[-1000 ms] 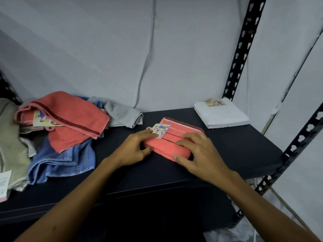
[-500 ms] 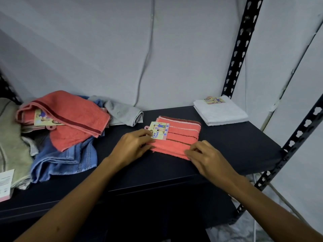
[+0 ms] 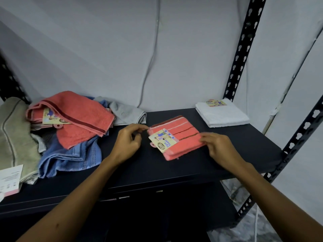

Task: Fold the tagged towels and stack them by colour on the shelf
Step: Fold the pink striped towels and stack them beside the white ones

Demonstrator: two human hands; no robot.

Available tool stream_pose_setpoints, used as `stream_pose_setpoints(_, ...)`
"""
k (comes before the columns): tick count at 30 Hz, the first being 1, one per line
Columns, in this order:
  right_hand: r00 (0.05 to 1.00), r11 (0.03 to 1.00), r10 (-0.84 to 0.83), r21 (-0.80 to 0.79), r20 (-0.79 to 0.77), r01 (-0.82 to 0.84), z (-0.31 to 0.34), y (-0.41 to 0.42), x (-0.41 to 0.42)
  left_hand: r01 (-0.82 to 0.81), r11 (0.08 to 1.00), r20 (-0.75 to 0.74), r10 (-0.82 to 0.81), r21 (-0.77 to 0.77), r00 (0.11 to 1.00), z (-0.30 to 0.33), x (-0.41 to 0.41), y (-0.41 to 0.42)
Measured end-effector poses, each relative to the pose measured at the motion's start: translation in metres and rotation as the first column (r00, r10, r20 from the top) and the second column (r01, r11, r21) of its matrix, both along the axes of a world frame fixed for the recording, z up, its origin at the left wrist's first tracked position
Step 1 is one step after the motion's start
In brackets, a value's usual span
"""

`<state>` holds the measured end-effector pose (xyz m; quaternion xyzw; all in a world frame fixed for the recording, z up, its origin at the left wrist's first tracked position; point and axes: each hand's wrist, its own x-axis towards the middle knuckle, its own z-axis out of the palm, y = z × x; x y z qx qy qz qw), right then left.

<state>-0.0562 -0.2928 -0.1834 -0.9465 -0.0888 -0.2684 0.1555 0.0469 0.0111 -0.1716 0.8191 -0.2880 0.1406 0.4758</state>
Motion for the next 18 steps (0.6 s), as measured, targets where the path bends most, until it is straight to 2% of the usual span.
stream_pose_setpoints(2, 0.99, 0.992, -0.126, -0.035, -0.058, 0.124, 0.002, -0.002, 0.005, -0.056, 0.998, -0.106, 0.057, 0.015, 0.993, 0.002, 0.006, -0.006)
stream_pose_setpoints(5, 0.973, 0.972, -0.232, 0.043, -0.006, 0.232, 0.006, 0.01, 0.0, -0.037, 0.999, -0.343, 0.046, 0.033, 0.938, 0.008, 0.007, -0.02)
stream_pose_setpoints(7, 0.986, 0.979, -0.165, 0.119, -0.01, 0.165, 0.011, 0.023, -0.007, -0.008, 0.996, -0.401, 0.041, 0.084, 0.915, 0.013, 0.003, -0.031)
stream_pose_setpoints(10, 0.967, 0.994, -0.01, 0.101, -0.254, 0.036, 0.011, 0.038, -0.009, -0.013, 1.0, -0.511, 0.02, 0.017, 0.859, 0.02, -0.001, -0.043)
stream_pose_setpoints(13, 0.927, 0.998, -0.027, 0.047, -0.374, 0.048, 0.009, 0.039, -0.006, -0.096, 0.986, -0.67, -0.022, -0.139, 0.742, 0.027, 0.002, -0.045)
stream_pose_setpoints(15, 0.921, 0.996, -0.033, 0.061, -0.388, 0.062, 0.012, 0.038, -0.007, -0.104, 0.982, -0.733, -0.046, -0.158, 0.679, 0.028, 0.003, -0.043)
stream_pose_setpoints(17, 0.921, 0.996, -0.004, 0.084, -0.39, 0.04, 0.017, 0.037, -0.007, -0.063, 0.993, -0.738, -0.035, -0.104, 0.674, 0.028, 0.002, -0.041)
stream_pose_setpoints(18, 0.922, 0.995, 0.014, 0.099, -0.386, 0.026, 0.019, 0.036, -0.006, -0.026, 0.998, -0.711, -0.02, -0.054, 0.703, 0.027, 0.001, -0.04)
